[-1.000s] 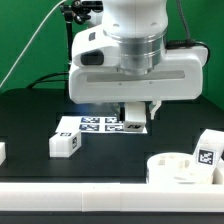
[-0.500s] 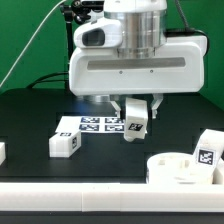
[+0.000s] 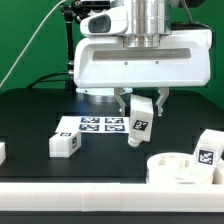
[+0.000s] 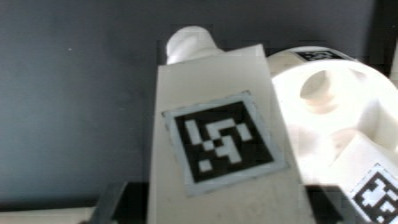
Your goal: Assemble stool
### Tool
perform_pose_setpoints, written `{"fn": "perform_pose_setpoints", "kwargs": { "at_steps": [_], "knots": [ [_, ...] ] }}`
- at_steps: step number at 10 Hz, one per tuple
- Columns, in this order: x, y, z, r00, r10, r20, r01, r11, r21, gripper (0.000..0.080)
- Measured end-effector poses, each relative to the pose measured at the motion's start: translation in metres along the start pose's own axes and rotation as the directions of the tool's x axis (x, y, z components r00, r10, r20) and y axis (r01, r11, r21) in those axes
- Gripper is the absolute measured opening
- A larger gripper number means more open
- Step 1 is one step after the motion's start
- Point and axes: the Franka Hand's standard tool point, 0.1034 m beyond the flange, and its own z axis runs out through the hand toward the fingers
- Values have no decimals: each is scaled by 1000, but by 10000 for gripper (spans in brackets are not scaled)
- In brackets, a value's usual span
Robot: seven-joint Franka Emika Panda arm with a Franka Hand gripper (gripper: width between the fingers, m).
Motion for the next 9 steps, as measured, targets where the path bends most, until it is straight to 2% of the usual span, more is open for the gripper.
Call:
{"fn": "perform_pose_setpoints", "kwargs": {
  "at_steps": [2, 3, 4, 9],
  "knots": [
    [14, 2, -8, 998, 64, 11, -65, 996, 64, 327],
    [24, -4, -11, 996, 88, -7, -87, 992, 91, 327],
    [29, -7, -13, 995, 101, -17, -99, 990, 100, 327],
    [30, -8, -12, 995, 100, -20, -97, 990, 98, 327]
  ]
}}
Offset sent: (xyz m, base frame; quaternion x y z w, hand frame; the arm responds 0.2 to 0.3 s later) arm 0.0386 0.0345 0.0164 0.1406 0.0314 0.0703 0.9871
